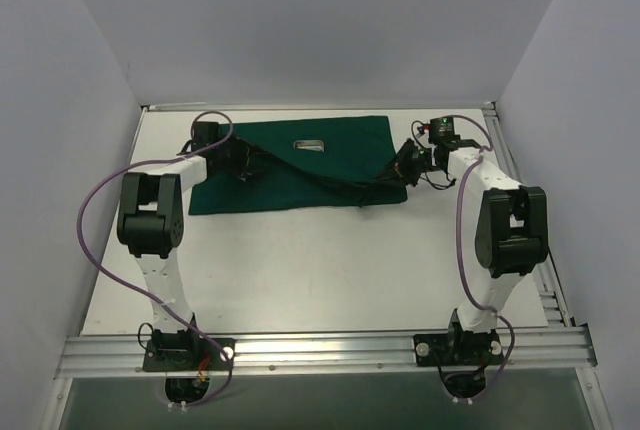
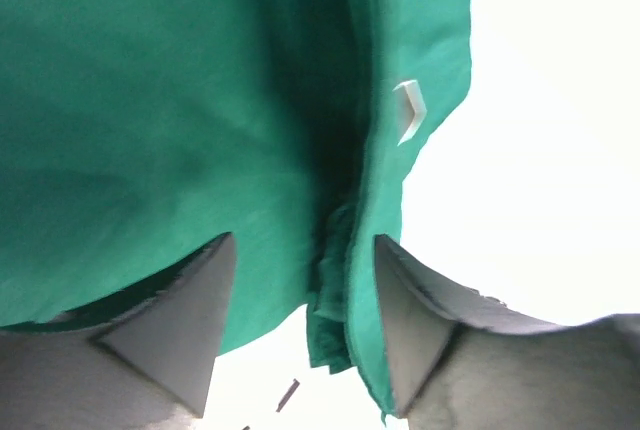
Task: Open and lay out the surgical kit
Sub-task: Open the surgical kit at the center of the board.
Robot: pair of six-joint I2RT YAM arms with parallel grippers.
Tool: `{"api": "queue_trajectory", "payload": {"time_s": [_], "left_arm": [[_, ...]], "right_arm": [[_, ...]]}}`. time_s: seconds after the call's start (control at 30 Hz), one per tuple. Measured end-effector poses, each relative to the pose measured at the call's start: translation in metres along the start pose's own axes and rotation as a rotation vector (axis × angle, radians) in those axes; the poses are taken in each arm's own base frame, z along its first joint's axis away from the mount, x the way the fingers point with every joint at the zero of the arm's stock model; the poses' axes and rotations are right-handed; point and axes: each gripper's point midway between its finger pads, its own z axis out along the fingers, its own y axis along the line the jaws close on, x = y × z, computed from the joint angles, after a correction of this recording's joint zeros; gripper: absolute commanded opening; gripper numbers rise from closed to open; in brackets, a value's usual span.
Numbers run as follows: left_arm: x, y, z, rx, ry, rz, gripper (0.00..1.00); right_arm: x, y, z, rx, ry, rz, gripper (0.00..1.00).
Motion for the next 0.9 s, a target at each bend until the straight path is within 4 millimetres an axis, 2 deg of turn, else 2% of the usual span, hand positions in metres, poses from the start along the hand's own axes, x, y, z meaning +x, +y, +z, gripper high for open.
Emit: {"api": "queue_trajectory", "payload": {"time_s": [0.13, 0.33, 0.57, 0.9], "left_arm": [[-0.007, -0.018, -0.001, 0.081, -0.022, 0.014, 0.64], [-0.012, -0.031, 0.002, 0.154, -0.037, 0.005, 0.68], [-0.03, -0.058, 0.021, 0.208, -0.05, 0.022, 0.64], [-0.039, -0.057, 0.037, 0.162, -0.041, 0.031, 0.63]], "right_arm": [[0.0, 0.0, 0.0, -0.001, 0.001, 0.0, 0.0], [0.001, -0.001, 0.001, -0.001, 0.002, 0.001, 0.0], [0.003, -0.004, 0.002, 0.004, 0.007, 0.014, 0.0], [0.002, -0.001, 0.001, -0.003, 0.0, 0.022, 0.0]]}}
